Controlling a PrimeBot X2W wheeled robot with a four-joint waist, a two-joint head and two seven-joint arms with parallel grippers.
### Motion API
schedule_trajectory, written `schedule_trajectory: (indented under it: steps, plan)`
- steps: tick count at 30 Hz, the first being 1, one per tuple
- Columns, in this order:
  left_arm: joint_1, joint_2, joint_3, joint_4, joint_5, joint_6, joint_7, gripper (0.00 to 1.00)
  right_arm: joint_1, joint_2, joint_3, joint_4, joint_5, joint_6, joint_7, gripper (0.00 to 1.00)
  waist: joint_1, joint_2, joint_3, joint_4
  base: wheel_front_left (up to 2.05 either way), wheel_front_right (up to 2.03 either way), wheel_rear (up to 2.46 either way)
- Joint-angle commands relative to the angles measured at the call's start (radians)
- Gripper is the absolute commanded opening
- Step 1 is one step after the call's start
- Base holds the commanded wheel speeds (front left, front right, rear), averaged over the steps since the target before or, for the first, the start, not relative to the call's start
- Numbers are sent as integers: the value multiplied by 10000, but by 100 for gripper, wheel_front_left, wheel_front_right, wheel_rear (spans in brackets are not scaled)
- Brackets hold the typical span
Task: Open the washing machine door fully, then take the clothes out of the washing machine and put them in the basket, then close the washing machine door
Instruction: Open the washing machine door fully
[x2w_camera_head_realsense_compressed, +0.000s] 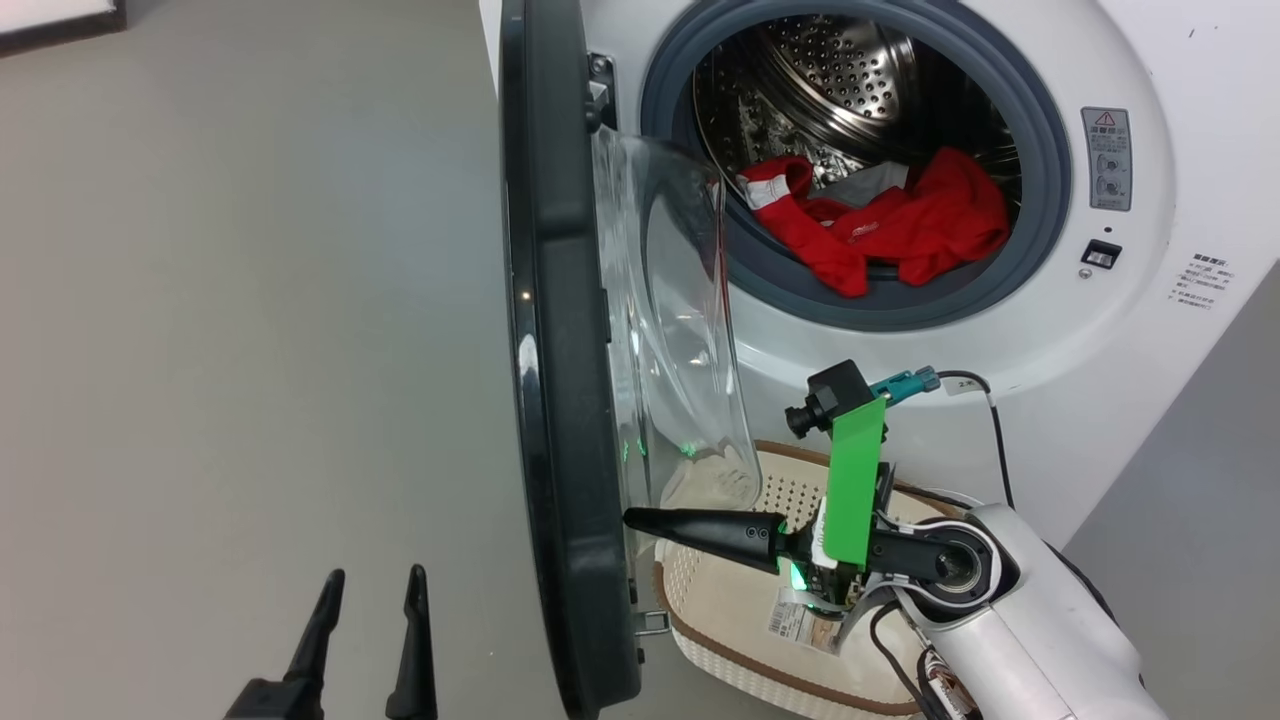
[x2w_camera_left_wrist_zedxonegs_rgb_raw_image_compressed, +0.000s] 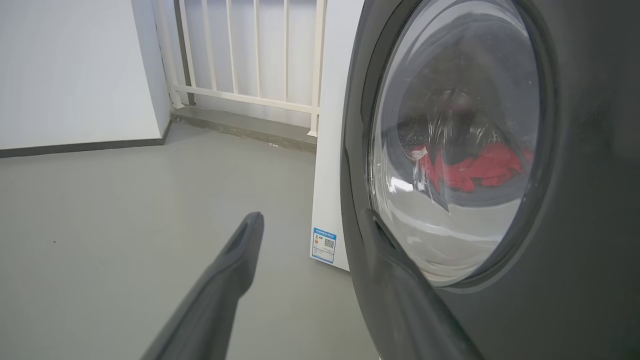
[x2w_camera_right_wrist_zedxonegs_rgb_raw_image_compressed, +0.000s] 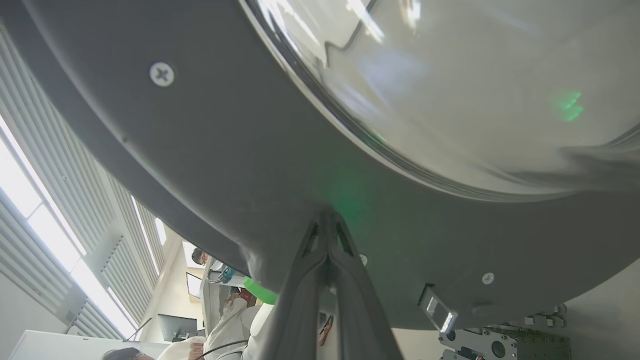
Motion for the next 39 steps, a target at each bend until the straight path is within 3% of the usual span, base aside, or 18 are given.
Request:
schedule_trajectory:
  steps: [1,2,3,4,5,26,35,39]
  plan:
    - [-201,123,335,-205,87,48,-120,100,-109,295,106,-349,-84,16,-108,15,0,0,-19,-18,0,0,0]
    - [-198,123,326,-180,92,37,-120,100,-67,269,72,-360,-128,16,-163,40,0,0,-32,-30,0,0,0]
    - [-195,123,317,-157,95,26,-120,100,-16,235,39,-374,-166,16,-210,50,0,0,-46,-41,0,0,0]
    - [-193,123,311,-135,99,18,-120,100,42,196,2,-377,-196,16,-255,83,0,0,-59,-53,0,0,0]
    - [-192,123,308,-94,105,8,-120,100,170,98,-75,-378,-258,16,-354,100,0,0,-88,-78,0,0,0]
    - [-279,123,706,186,265,-254,-120,100,1535,-1130,-417,-37,-1325,16,-2371,100,0,0,-41,-746,0,0,0]
    - [-280,123,824,162,173,-195,-120,100,2010,-2013,-82,-65,-2239,16,-3987,100,0,0,80,-1125,0,0,0]
    - [-279,123,852,185,174,-193,-120,100,2102,-2520,532,-46,-3187,16,-5126,100,0,0,65,-1199,0,0,0]
